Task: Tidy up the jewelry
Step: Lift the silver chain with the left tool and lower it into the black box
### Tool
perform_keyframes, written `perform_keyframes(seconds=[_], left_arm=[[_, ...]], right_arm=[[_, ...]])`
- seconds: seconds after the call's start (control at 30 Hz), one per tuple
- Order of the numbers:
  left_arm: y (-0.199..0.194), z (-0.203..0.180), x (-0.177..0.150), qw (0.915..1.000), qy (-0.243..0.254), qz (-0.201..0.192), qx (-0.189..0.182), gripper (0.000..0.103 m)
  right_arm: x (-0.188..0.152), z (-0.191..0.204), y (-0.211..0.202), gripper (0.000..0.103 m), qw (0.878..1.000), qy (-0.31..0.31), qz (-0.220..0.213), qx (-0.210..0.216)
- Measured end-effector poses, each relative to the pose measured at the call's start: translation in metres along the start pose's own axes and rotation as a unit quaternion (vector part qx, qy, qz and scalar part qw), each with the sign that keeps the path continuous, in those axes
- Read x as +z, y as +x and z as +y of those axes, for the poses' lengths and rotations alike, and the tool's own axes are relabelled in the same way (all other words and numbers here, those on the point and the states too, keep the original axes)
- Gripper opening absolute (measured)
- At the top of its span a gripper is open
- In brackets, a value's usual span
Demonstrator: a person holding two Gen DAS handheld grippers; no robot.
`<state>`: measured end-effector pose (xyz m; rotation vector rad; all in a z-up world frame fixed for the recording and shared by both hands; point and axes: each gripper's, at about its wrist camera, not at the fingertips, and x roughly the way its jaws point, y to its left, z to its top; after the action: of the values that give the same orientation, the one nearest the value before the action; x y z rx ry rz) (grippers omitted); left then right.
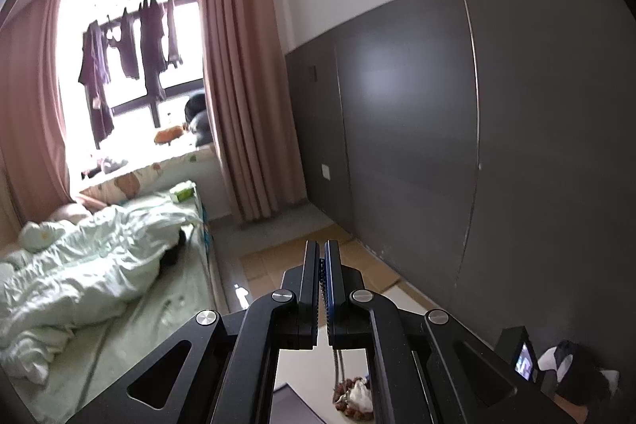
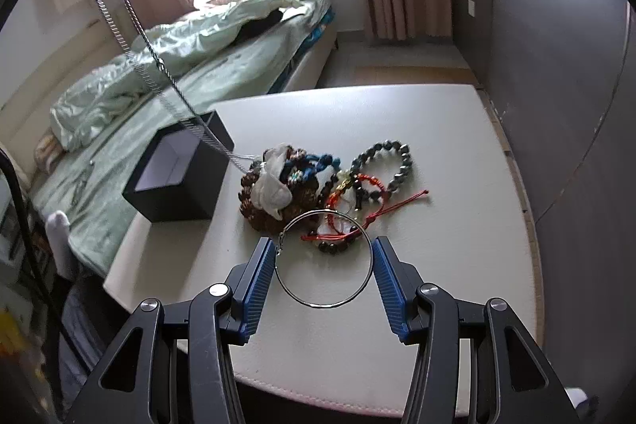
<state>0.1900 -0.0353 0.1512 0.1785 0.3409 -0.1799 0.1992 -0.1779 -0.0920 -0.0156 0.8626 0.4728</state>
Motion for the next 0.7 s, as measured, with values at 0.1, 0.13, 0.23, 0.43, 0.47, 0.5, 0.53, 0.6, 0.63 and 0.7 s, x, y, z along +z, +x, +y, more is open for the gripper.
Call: perform_keyframes(seconds=[0.1, 0.13, 0.23, 0.43, 0.47, 0.5, 0.53, 0.6, 0.63, 0.7], left_arm=[[-0.007, 0.003, 0.01, 0.9999, 0.007, -0.01, 0.009, 0.002], [-0.009, 0.005, 0.013, 0.9998, 0.009, -0.014, 0.013, 0.002], [-0.019, 0.008, 0.02, 0.9994, 0.012, -0.023, 0.024, 0.002], [-0.035, 0.022, 0.032, 0.9979, 0.02, -0.038, 0.048, 0.002], [-0.038, 0.025, 0.032, 0.9976, 0.02, -0.04, 0.053, 0.002], [-0.038, 0.028, 0.032, 0.9974, 0.02, -0.041, 0.056, 0.002], [-0.039, 0.031, 0.032, 0.9972, 0.02, -0.04, 0.059, 0.002], [-0.04, 0.035, 0.032, 0.997, 0.019, -0.039, 0.064, 0.002], [-0.041, 0.038, 0.03, 0.9968, 0.02, -0.039, 0.067, 0.002], [-0.042, 0.043, 0.029, 0.9965, 0.019, -0.04, 0.072, 0.002]], right_arm=[[0.003, -0.001, -0.007, 0.051, 1.0, 0.005, -0.011, 0.004], [0.003, 0.0, -0.01, 0.051, 1.0, 0.006, -0.014, 0.005], [0.003, 0.002, -0.018, 0.051, 1.0, 0.005, -0.023, 0.008], [0.005, 0.008, -0.029, 0.051, 0.999, 0.002, -0.038, 0.015], [0.005, 0.009, -0.03, 0.051, 0.999, 0.002, -0.039, 0.016], [0.005, 0.01, -0.032, 0.051, 0.999, 0.001, -0.041, 0.018], [0.006, 0.013, -0.033, 0.051, 0.999, -0.001, -0.043, 0.019], [0.007, 0.016, -0.035, 0.051, 0.999, -0.004, -0.046, 0.021], [0.007, 0.018, -0.035, 0.051, 0.999, -0.005, -0.046, 0.021], [0.008, 0.022, -0.037, 0.051, 0.999, -0.008, -0.048, 0.023]])
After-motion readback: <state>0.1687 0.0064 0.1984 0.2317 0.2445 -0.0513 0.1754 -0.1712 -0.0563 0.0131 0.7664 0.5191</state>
